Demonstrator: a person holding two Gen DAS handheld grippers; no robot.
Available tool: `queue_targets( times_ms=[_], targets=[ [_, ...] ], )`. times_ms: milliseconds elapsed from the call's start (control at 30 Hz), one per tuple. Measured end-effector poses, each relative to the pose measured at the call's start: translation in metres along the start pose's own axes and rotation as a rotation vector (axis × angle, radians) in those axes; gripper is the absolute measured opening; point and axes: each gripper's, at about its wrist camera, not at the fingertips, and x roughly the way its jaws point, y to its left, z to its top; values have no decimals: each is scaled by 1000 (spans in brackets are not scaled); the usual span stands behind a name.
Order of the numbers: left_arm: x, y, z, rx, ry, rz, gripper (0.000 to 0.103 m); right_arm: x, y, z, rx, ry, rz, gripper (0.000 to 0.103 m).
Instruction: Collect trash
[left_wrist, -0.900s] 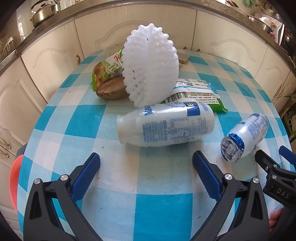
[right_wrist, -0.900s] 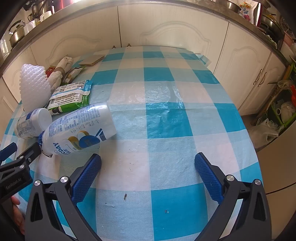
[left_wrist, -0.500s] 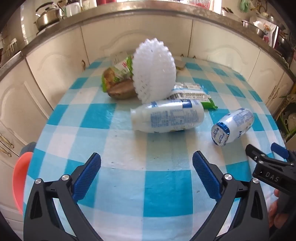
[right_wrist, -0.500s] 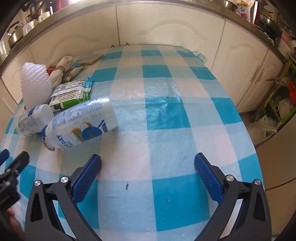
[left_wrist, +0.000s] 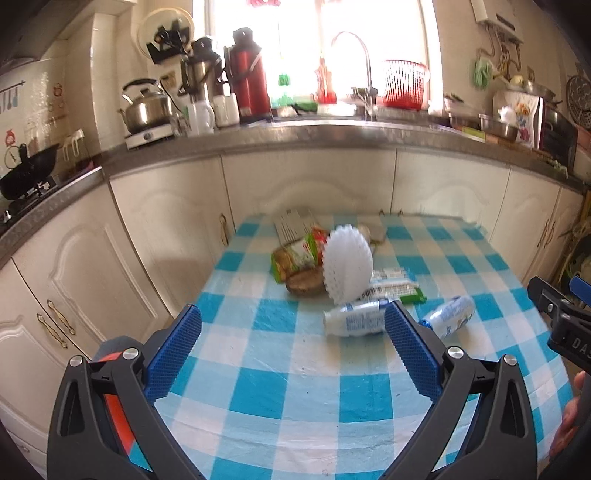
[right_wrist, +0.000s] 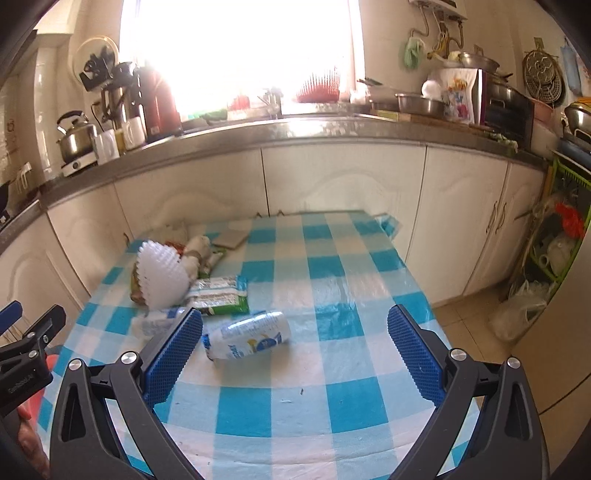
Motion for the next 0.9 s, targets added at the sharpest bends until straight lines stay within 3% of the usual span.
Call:
queue_targets(
  times_ms=[233, 467, 700, 900],
  targets=[
    [-41, 16, 10, -14, -113, -1, 100, -58, 14, 10, -8, -127, 57, 99],
    [-70, 23, 15, -19, -187, 1, 100, -95, 26, 11, -38, -229, 51, 99],
    [-86, 34, 15, -27, -223, 9, 100, -119, 34, 10, -71, -291, 46, 99],
    [-95, 38, 15, -38, -238, 18, 100, -123, 35, 11, -61, -284, 72, 99]
  ],
)
